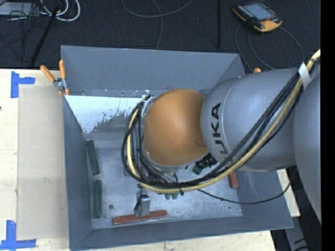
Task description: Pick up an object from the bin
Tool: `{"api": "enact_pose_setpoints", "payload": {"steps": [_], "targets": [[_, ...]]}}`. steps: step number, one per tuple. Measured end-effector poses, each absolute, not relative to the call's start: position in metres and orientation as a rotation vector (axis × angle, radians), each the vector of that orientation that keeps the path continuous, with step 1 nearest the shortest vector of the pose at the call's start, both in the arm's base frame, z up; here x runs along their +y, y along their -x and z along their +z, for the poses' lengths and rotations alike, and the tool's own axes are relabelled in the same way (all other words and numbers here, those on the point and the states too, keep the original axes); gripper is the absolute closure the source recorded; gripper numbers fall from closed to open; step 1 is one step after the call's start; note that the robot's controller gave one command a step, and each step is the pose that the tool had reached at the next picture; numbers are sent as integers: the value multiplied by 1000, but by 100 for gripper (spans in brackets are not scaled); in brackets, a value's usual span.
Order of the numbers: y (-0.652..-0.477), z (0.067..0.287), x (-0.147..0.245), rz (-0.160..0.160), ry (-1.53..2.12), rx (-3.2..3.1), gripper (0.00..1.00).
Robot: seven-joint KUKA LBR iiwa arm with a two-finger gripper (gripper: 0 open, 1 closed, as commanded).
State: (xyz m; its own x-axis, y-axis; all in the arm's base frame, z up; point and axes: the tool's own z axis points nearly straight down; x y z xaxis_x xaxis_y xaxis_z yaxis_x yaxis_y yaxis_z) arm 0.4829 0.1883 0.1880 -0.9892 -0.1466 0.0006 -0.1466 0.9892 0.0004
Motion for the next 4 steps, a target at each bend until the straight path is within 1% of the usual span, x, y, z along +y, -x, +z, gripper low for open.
{"api": "enact_pose_setpoints", "payload": {"steps": [1, 2, 3, 4], "targets": [[-479, 130, 150, -3, -240, -3137, 0], [-484, 68, 146, -1, -219, -3134, 0], [-479, 70, 179, -1, -122, -3138, 100], [-479, 70, 179, -2, -120, -3138, 100]]}}
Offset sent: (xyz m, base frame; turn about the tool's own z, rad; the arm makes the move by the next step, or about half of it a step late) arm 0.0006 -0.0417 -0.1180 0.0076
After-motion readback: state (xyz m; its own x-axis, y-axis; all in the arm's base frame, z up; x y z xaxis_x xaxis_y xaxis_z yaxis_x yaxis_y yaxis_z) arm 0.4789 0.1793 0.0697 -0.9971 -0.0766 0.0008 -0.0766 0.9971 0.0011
